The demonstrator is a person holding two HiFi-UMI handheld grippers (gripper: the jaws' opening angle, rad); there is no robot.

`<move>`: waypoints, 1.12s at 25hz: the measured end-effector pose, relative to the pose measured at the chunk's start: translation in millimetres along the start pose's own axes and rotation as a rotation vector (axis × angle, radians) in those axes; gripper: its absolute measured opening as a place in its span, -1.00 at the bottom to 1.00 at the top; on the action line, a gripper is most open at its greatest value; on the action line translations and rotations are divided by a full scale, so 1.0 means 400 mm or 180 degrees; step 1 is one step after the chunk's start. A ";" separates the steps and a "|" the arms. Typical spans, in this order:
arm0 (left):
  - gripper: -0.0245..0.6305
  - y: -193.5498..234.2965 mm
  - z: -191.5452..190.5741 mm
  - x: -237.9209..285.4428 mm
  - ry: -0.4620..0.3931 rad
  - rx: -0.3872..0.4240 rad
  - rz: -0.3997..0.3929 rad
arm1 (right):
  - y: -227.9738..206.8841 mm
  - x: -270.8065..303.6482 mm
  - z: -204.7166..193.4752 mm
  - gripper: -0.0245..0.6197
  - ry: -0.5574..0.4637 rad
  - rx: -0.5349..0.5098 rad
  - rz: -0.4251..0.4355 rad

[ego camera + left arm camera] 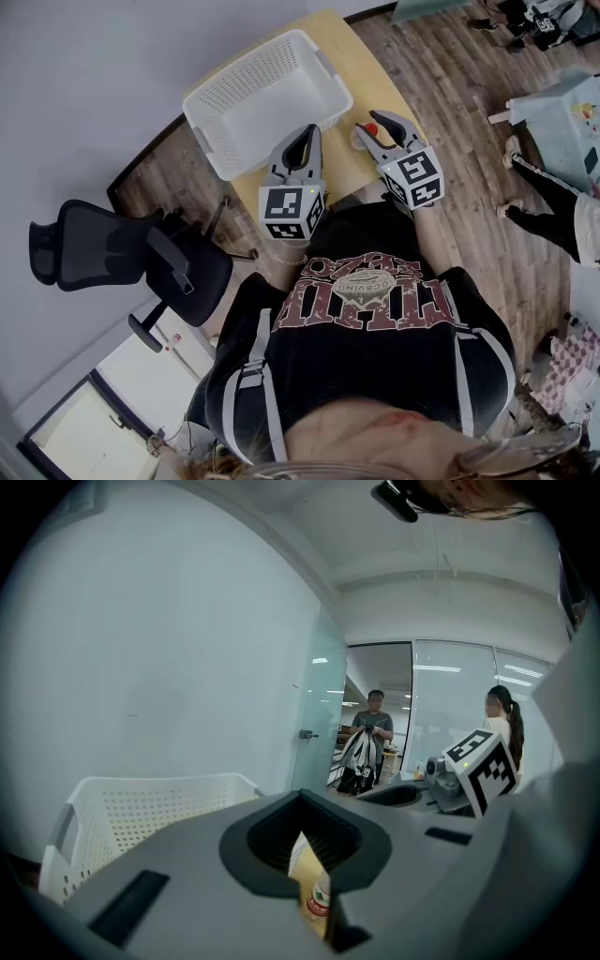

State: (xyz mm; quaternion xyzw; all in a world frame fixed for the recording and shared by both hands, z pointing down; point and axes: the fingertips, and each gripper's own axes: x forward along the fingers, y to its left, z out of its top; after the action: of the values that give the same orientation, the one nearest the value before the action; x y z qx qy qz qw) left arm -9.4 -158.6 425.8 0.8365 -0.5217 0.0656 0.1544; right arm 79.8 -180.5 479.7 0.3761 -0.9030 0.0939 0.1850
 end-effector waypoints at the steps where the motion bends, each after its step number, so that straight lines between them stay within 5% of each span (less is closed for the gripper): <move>1: -0.78 0.000 0.002 -0.001 -0.0009 0.0002 0.0007 | 0.001 -0.001 0.009 -0.44 -0.0028 -0.0006 0.0010; 13: -0.78 0.011 0.016 -0.023 -0.0090 -0.0004 0.0076 | 0.046 -0.004 0.106 -0.45 -0.0268 -0.0110 0.0139; 28: -0.78 0.011 0.033 -0.038 -0.0157 -0.0008 0.0101 | 0.085 -0.002 0.185 -0.81 -0.0523 -0.0173 0.0217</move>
State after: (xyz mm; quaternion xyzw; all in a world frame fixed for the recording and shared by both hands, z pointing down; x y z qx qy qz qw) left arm -20.7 -151.6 409.9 0.8292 -0.5387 0.0468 0.1414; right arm 36.5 -179.0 410.7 0.3464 -0.9297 0.0445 0.1171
